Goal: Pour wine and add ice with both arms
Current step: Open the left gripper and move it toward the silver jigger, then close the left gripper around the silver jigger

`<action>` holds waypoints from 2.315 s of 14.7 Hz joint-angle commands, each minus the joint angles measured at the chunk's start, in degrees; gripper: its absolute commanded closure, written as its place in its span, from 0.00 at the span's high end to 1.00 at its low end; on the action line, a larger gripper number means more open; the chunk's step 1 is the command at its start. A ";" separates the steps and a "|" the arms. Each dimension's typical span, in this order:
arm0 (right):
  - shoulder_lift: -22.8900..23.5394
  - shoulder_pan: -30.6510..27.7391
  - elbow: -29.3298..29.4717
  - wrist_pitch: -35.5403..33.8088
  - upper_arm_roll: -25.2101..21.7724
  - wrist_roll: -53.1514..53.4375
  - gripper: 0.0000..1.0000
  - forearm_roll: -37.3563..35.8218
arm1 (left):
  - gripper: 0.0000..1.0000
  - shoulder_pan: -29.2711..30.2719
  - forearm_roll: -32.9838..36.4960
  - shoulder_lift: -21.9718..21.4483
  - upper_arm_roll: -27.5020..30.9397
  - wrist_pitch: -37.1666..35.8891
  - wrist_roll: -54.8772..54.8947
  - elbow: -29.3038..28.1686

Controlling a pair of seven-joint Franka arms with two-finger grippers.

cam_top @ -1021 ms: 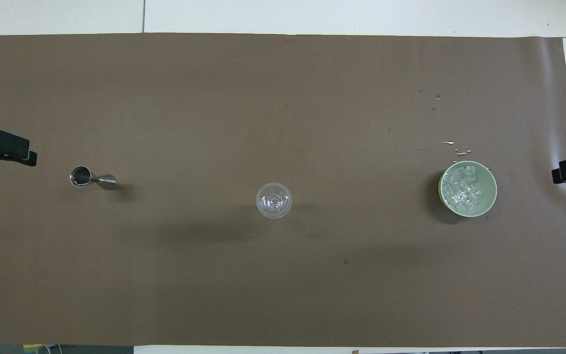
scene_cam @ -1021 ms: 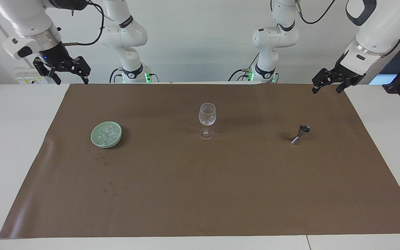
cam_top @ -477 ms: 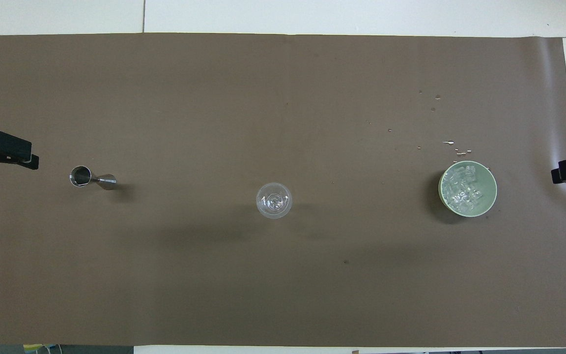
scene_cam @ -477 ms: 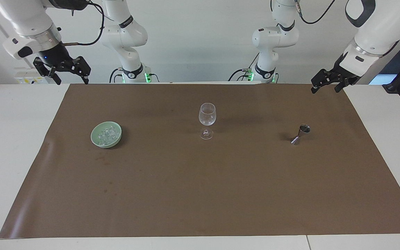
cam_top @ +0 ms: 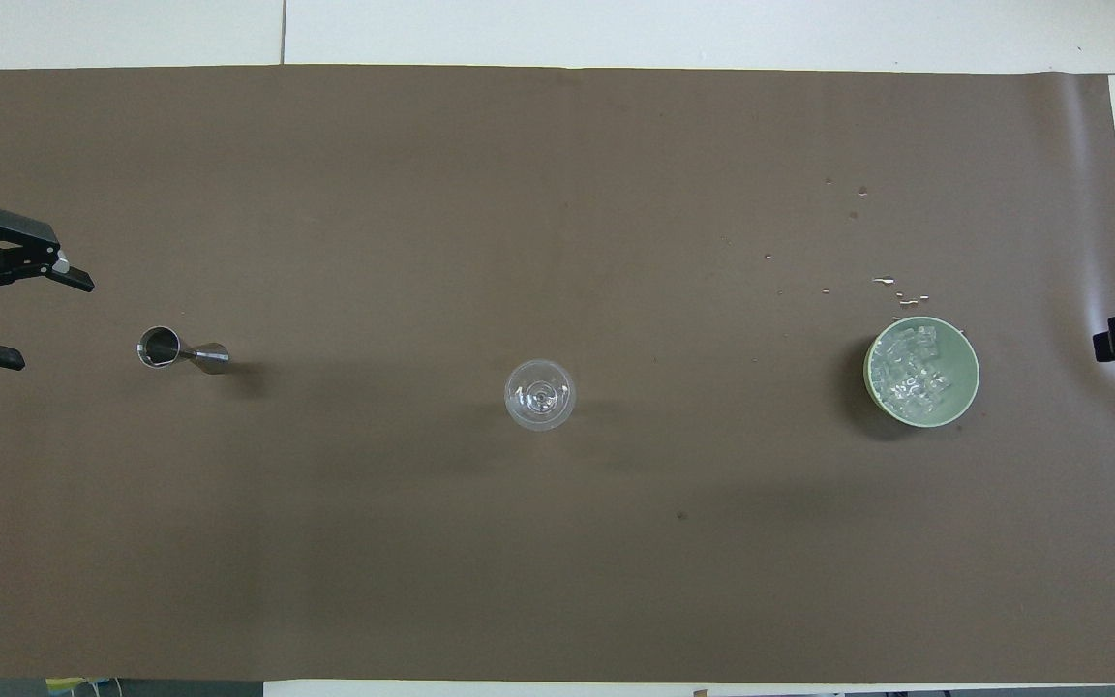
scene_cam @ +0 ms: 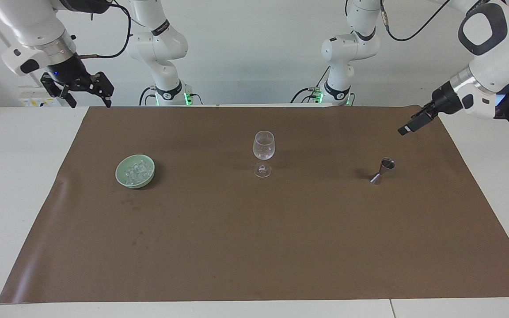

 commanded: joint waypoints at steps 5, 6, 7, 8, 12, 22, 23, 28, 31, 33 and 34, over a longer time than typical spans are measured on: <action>-0.92 -0.56 -1.20 0.42 0.34 -0.72 1.00 0.94 | 1.00 9.23 -14.81 11.85 -0.21 5.38 -17.30 2.62; -0.92 -0.56 -1.20 0.42 0.25 -0.72 1.00 0.94 | 1.00 9.86 -17.71 13.52 -0.21 4.33 -17.39 2.62; -0.92 -0.56 -1.20 0.42 0.25 -0.80 1.00 0.94 | 1.00 11.08 -18.96 15.45 -0.21 3.80 -17.22 2.53; -0.92 -0.56 -1.20 0.42 0.34 -0.81 1.00 0.94 | 1.00 12.14 -19.05 16.78 -0.21 4.05 -17.04 2.01; -0.92 -0.56 -1.20 0.42 0.34 -0.80 1.00 0.94 | 1.00 15.04 -21.78 18.11 -0.29 10.00 -16.69 -6.93; -0.92 -0.56 -1.20 0.42 0.34 -0.72 1.00 0.94 | 1.00 18.84 -39.62 10.72 -0.38 18.29 1.14 -33.41; -0.92 -0.56 -1.20 0.42 0.25 -0.72 1.00 0.94 | 1.00 18.40 -40.32 10.72 -0.47 18.55 2.20 -33.59; -0.92 -0.56 -1.20 0.42 0.25 -0.81 1.00 0.94 | 1.00 16.02 -49.28 9.85 -0.56 21.98 3.70 -37.54; -0.92 -0.56 -1.20 0.42 0.25 -0.80 1.00 0.94 | 1.00 15.23 -51.56 9.76 -0.82 22.16 3.70 -38.07; -0.92 -0.56 -1.20 0.42 0.34 -0.81 1.00 0.94 | 1.00 15.23 -52.45 9.41 -0.91 21.90 3.96 -38.86; -0.92 -0.56 -1.20 0.42 0.34 -0.81 1.00 0.94 | 1.00 15.23 -52.45 9.41 -0.91 21.81 4.23 -39.12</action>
